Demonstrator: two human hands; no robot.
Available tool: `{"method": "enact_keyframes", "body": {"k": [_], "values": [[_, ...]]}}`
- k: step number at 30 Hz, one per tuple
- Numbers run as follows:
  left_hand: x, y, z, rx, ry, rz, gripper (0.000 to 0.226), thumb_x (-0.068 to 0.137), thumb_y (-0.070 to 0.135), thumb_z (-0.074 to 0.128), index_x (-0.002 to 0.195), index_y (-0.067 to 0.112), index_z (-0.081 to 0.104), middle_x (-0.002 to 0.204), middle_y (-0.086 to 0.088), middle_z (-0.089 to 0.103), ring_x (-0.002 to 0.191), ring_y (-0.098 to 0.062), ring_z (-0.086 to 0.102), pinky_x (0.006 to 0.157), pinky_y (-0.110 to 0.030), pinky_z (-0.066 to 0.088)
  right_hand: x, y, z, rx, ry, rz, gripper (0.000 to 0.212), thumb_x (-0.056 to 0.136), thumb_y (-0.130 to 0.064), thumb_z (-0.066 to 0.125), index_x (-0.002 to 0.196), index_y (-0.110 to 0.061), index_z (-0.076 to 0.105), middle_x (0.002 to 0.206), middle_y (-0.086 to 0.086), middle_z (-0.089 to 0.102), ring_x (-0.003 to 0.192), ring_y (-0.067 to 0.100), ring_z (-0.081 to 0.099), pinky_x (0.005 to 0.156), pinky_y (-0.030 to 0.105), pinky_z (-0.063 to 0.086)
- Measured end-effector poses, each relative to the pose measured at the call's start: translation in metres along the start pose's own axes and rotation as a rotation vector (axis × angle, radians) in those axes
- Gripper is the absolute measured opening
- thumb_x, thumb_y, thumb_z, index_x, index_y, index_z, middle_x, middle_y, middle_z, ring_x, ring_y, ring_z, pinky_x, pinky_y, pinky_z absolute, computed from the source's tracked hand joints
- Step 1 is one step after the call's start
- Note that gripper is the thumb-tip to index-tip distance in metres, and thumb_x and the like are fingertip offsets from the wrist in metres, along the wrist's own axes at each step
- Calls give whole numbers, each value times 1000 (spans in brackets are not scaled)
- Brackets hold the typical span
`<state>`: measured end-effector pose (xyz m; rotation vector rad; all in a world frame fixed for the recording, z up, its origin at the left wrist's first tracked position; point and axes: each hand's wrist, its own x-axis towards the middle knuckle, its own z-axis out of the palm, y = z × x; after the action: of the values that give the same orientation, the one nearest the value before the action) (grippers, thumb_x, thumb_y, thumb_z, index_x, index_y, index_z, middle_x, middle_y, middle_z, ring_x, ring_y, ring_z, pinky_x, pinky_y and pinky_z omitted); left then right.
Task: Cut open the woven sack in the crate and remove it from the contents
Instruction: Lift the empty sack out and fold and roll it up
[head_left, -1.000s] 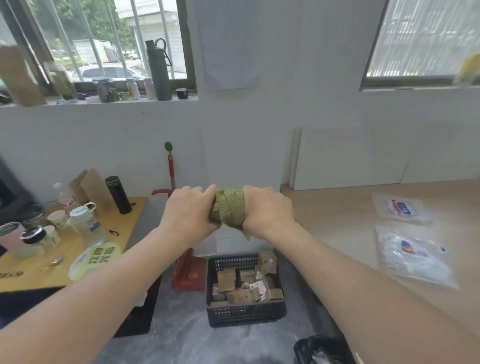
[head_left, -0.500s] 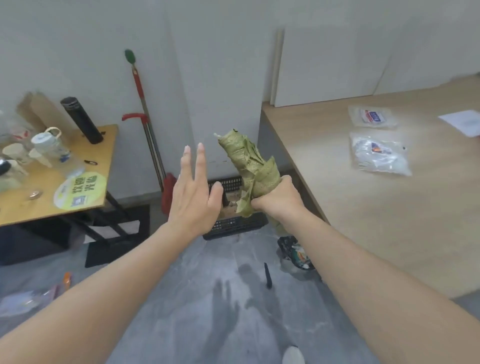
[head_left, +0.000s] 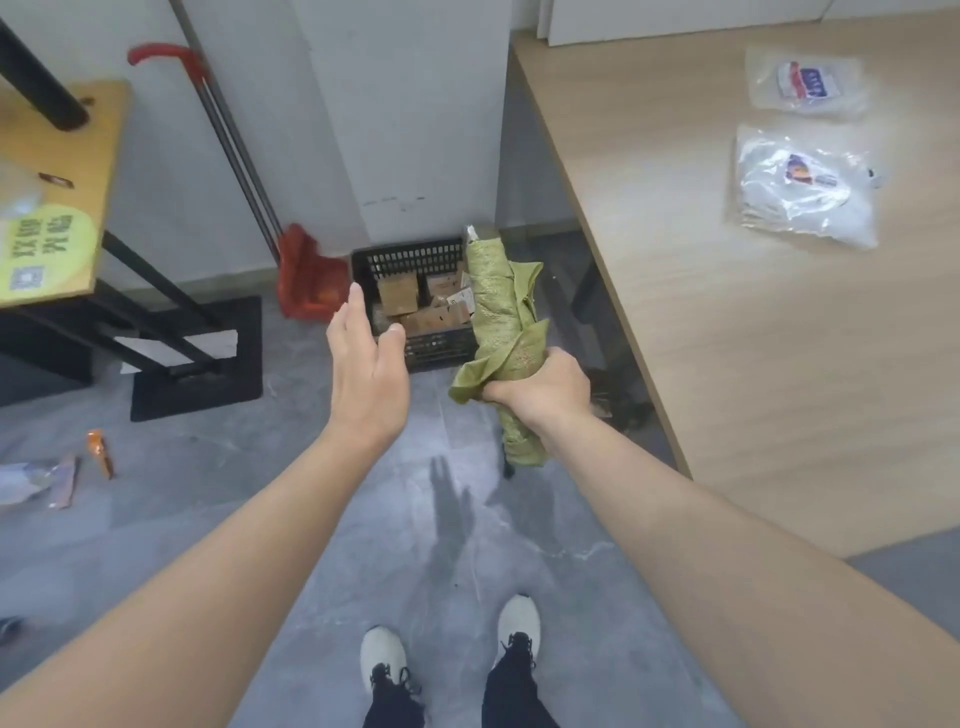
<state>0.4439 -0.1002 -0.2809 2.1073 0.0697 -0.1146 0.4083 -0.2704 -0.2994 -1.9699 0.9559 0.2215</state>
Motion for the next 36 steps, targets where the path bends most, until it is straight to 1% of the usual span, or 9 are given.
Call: {"method": "enact_keyframes", "body": {"k": [2, 4, 7, 11, 15, 17, 21, 28, 36], "values": [[-2, -17, 21, 6, -24, -22, 62, 108, 30, 32, 166, 22, 10, 172, -1, 9, 156, -12, 13, 115, -25, 11, 12, 21, 8, 26, 7, -20, 96, 54, -43, 96, 135, -22, 47, 118, 0, 63, 109, 24, 61, 87, 35, 51], [-5, -38, 40, 18, -44, -46, 62, 108, 31, 32, 166, 21, 10, 171, -1, 10, 155, -11, 15, 114, -24, 12, 23, 44, 19, 38, 0, -34, 93, 60, -39, 93, 137, -31, 41, 115, -2, 63, 103, 23, 60, 82, 36, 50], [0, -75, 69, 25, -61, -120, 61, 109, 33, 32, 165, 21, 14, 170, -1, 14, 155, -12, 17, 118, -27, 13, 46, 75, 43, 43, -1, -11, 75, 68, -38, 86, 130, -32, 45, 109, -2, 62, 95, 22, 56, 77, 34, 45], [4, -143, 116, 61, -140, -172, 60, 109, 33, 32, 165, 21, 15, 170, -3, 17, 155, -16, 18, 124, -36, 15, 85, 130, 90, 8, -4, 40, 66, 71, -39, 82, 126, -27, 47, 107, -1, 62, 93, 22, 54, 75, 30, 41], [16, -233, 172, 84, -171, -196, 60, 109, 33, 33, 165, 20, 15, 168, -3, 20, 153, -16, 22, 118, -28, 16, 136, 202, 150, 4, 1, 93, 58, 73, -36, 82, 118, -27, 47, 104, -3, 60, 93, 21, 56, 73, 28, 38], [23, -279, 201, 99, -182, -202, 61, 109, 34, 33, 165, 20, 15, 167, -3, 22, 151, -16, 26, 113, -25, 17, 164, 236, 180, -8, -1, 104, 59, 74, -36, 82, 120, -27, 47, 104, -2, 59, 93, 22, 57, 73, 28, 38], [42, -369, 251, 87, -197, -209, 62, 107, 35, 34, 165, 20, 16, 163, -7, 27, 150, -19, 28, 116, -31, 19, 219, 301, 243, -25, -37, 89, 61, 76, -35, 81, 126, -25, 47, 101, -2, 57, 90, 23, 55, 71, 30, 39], [71, -512, 341, 64, -188, -229, 60, 108, 37, 33, 164, 21, 19, 165, -6, 23, 148, -19, 32, 109, -25, 19, 307, 409, 350, -59, -49, 43, 65, 72, -39, 82, 127, -27, 49, 92, -6, 57, 90, 23, 58, 72, 30, 43], [87, -622, 432, 36, -193, -246, 57, 108, 35, 35, 163, 23, 24, 165, -7, 24, 145, -20, 36, 102, -24, 22, 380, 502, 427, -112, -28, -3, 69, 72, -43, 81, 130, -24, 48, 103, -1, 64, 94, 26, 63, 70, 30, 42]]}}
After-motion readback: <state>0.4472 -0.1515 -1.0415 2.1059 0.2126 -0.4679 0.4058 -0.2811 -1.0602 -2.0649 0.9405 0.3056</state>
